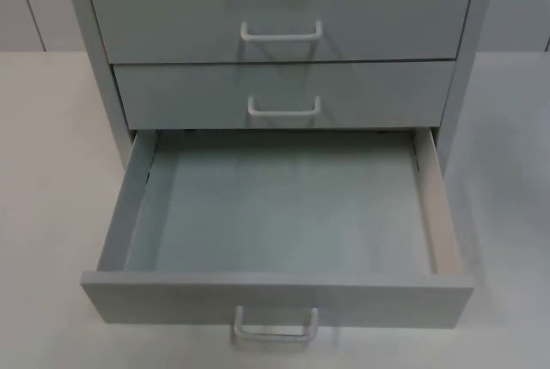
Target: Open the drawer with the left hand, place the block into the drawer with the right hand, then close the drawer with the left hand.
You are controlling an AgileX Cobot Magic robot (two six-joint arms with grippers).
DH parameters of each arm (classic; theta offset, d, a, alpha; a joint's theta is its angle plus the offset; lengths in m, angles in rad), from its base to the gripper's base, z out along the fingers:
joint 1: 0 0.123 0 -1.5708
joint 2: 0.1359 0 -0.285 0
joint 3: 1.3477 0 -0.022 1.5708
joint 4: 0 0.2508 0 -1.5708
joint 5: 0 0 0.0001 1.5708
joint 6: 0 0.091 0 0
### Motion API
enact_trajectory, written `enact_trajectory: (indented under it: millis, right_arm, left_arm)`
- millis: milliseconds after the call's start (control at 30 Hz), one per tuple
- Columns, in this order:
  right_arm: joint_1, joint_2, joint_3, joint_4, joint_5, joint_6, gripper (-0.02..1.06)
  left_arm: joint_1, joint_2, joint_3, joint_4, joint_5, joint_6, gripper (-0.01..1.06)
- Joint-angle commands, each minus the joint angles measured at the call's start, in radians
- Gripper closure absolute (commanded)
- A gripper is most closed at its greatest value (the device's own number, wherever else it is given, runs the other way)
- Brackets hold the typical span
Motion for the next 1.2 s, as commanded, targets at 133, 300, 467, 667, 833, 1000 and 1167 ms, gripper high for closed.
enact_trajectory:
  millis: [133, 300, 467, 667, 833, 1000, 1167]
  right_arm:
    - [0.268, 0.022, 0.004, 0.017, -0.109, 0.067, 1.05]
    - [0.470, 0.123, 0.002, -0.181, -0.255, 0.322, 1.05]
    - [0.574, 0.266, -0.019, -0.432, -0.369, 0.604, 1.05]
    - [0.558, 0.418, -0.079, -0.498, -0.434, 0.710, 1.05]
    - [0.528, 0.528, -0.136, -0.496, -0.429, 0.728, 1.04]
    - [0.528, 0.605, -0.172, -0.496, -0.434, 0.739, 0.78]
    - [0.528, 0.623, -0.172, -0.496, -0.445, 0.739, 0.48]
  left_arm:
    - [0.004, -0.003, 0.006, -0.014, -0.020, -0.004, 0.00]
    - [0.004, -0.003, 0.006, -0.014, -0.020, -0.004, 0.00]
    - [0.004, -0.003, 0.006, -0.014, -0.020, -0.004, 0.00]
    - [0.004, -0.003, 0.006, -0.021, -0.020, -0.004, 0.00]
    - [0.004, -0.003, 0.006, -0.028, -0.016, -0.004, 0.00]
    - [0.004, -0.003, 0.006, -0.032, -0.016, -0.004, 0.00]
    - [0.004, -0.003, 0.006, -0.032, -0.018, -0.004, 0.00]
